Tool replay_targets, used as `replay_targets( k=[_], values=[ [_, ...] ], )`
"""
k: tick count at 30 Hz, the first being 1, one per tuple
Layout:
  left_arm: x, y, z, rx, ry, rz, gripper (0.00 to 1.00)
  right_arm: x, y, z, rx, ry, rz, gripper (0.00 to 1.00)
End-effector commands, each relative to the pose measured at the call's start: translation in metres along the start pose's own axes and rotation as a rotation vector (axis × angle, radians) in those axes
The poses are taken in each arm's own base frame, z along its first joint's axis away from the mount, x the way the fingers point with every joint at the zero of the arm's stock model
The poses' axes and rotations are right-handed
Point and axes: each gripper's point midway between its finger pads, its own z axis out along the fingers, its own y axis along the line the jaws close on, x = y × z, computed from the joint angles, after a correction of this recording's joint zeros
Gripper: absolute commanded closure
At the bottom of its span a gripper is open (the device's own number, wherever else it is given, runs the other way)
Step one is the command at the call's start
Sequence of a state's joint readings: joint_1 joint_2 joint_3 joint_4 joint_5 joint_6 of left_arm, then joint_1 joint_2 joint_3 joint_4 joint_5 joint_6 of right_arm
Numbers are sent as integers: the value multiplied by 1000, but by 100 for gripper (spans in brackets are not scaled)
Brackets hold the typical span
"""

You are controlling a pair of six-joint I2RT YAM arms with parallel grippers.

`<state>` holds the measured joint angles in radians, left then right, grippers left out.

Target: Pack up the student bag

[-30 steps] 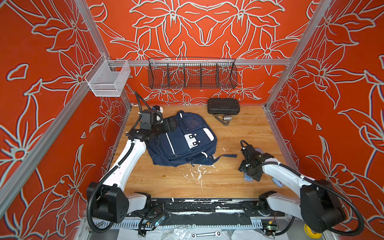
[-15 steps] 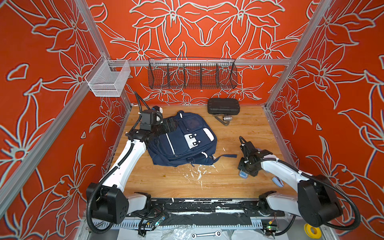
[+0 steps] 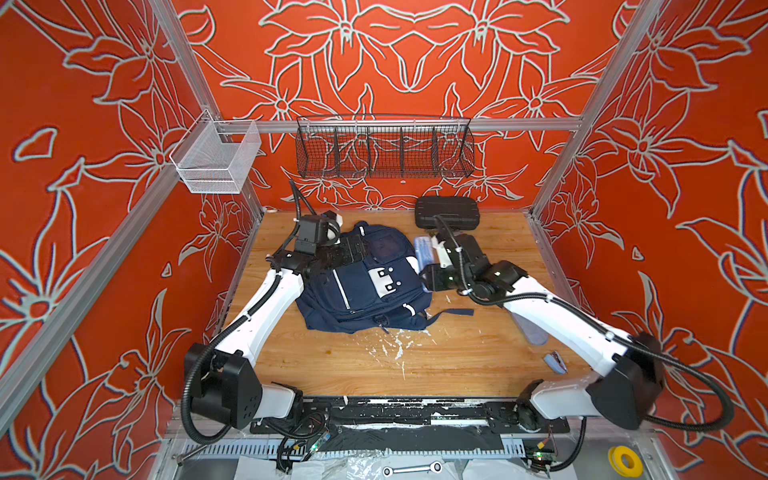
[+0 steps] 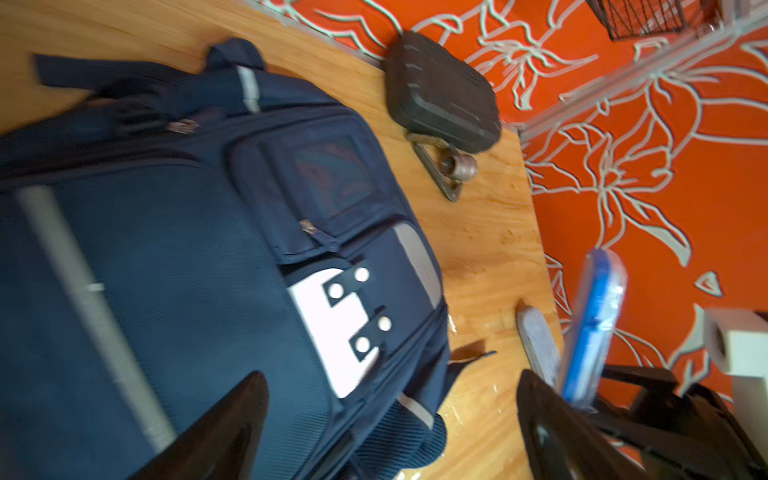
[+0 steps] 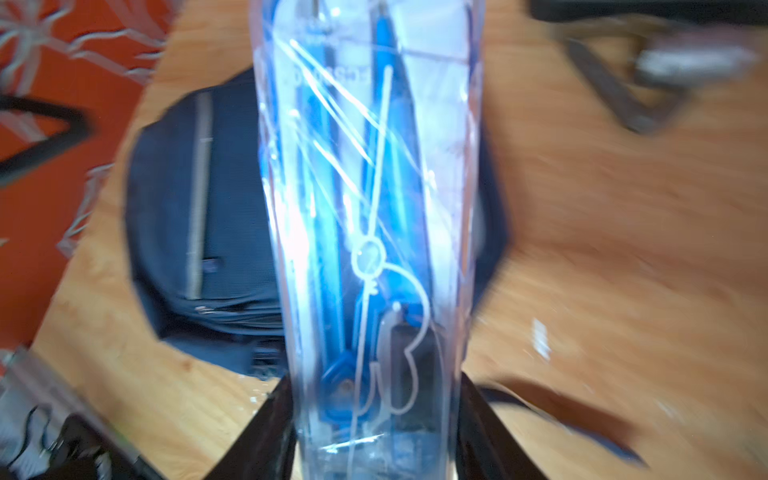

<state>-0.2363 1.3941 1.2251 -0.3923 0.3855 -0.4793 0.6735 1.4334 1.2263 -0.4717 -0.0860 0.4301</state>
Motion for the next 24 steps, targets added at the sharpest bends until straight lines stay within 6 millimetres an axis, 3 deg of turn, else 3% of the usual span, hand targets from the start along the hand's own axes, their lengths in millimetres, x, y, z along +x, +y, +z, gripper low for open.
replay_targets(
  k=[1, 9, 13, 20, 24],
  values=[
    [-1, -27, 5, 54, 5, 15, 7, -10, 35, 15, -139, -18, -93, 64],
    [10, -25, 22, 35, 0, -2, 8, -19, 67, 35, -243, -4, -117, 64],
    [15, -20, 37, 32, 15, -27, 14, -22, 76, 40, -269, -1, -120, 64],
    [7, -26, 48, 77, -3, -74, 36, -21, 90, 47, -313, 17, -126, 64],
    [4, -30, 48, 90, 5, -68, 63, -23, 97, 50, -329, 13, -135, 64]
  ],
)
